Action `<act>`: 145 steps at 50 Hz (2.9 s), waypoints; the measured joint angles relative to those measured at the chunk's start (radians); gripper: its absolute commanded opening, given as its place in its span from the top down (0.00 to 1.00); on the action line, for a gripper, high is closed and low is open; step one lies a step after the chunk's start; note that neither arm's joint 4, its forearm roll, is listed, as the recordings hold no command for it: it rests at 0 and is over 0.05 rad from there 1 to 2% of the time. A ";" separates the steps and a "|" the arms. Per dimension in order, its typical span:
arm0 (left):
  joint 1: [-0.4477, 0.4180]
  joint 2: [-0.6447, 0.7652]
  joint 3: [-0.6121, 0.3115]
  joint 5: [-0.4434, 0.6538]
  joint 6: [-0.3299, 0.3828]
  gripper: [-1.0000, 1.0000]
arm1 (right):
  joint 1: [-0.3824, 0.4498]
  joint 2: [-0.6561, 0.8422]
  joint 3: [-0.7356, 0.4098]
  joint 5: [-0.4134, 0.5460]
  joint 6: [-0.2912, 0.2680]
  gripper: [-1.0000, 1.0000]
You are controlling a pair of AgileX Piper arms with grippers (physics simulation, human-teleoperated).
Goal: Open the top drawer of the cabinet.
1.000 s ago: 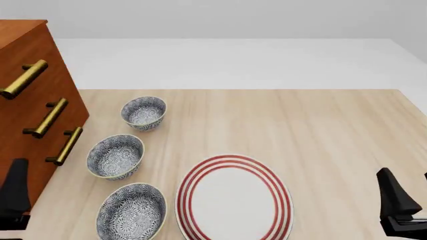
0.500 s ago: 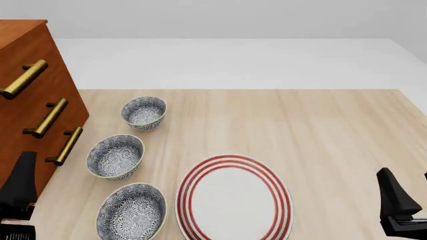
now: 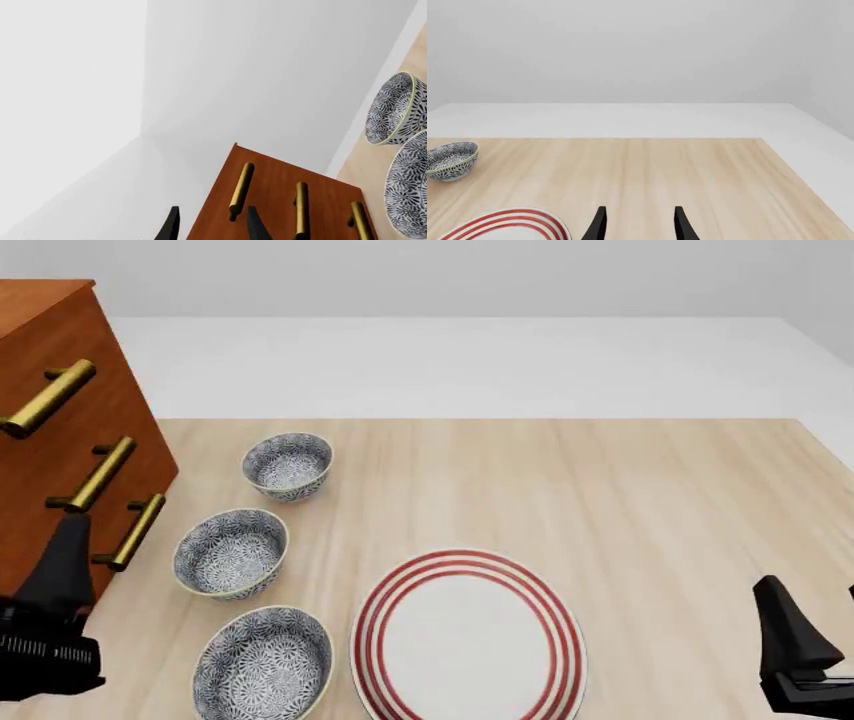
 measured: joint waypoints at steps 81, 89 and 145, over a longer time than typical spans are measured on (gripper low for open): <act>0.102 0.352 -0.055 -0.271 0.031 0.00 | 0.000 0.000 0.000 0.000 0.000 0.00; 0.117 0.410 -0.072 -0.317 0.032 0.00 | 0.000 0.000 0.000 0.000 0.000 0.00; 0.163 0.650 -0.175 -0.430 0.092 0.00 | 0.000 0.000 0.000 0.000 0.000 0.00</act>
